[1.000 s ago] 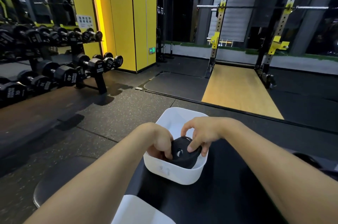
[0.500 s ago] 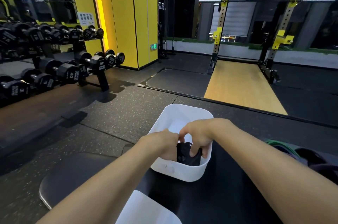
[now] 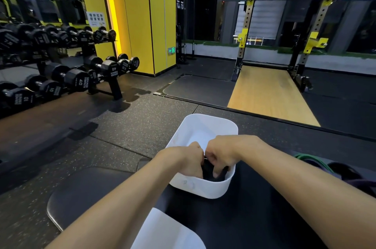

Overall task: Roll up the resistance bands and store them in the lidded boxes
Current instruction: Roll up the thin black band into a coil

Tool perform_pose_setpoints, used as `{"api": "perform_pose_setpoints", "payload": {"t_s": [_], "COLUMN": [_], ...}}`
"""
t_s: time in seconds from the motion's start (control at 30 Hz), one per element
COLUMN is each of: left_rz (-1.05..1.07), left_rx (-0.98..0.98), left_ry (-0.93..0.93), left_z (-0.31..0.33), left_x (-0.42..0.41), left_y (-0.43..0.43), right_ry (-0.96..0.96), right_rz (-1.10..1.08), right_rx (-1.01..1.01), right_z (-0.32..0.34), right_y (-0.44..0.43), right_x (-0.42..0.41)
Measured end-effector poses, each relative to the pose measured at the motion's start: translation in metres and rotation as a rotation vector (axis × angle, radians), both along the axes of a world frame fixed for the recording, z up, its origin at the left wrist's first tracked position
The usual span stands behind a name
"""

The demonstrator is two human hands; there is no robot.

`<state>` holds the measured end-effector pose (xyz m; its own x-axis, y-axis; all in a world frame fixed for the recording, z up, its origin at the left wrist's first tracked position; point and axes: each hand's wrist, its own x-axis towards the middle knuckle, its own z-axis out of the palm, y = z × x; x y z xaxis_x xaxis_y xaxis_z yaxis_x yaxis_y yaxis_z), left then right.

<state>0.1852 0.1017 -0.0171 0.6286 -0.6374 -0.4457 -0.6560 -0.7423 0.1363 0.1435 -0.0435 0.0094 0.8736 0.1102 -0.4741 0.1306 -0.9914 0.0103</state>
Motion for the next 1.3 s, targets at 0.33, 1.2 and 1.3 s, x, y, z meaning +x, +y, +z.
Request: {"api": "perform_pose_setpoints", "payload": {"t_s": [0.33,1.2,1.3], "left_rz": [-0.03,-0.027,-0.023], "left_rx": [-0.017,0.058,0.053], "left_ry": [0.024,0.005,0.007], "left_z": [-0.002,0.006,0.005], "left_x": [0.004,-0.005,-0.004], "left_y": [-0.003,-0.007,-0.006], "right_ry": [0.019,0.106,0.161], "right_rz": [0.09,-0.094,-0.116], "right_rx": [-0.194,0.062,0.095], "right_z": [0.013,0.022,0.031], "right_y": [0.009,0.0,-0.001], "right_x": [-0.021,-0.028,-0.029]}}
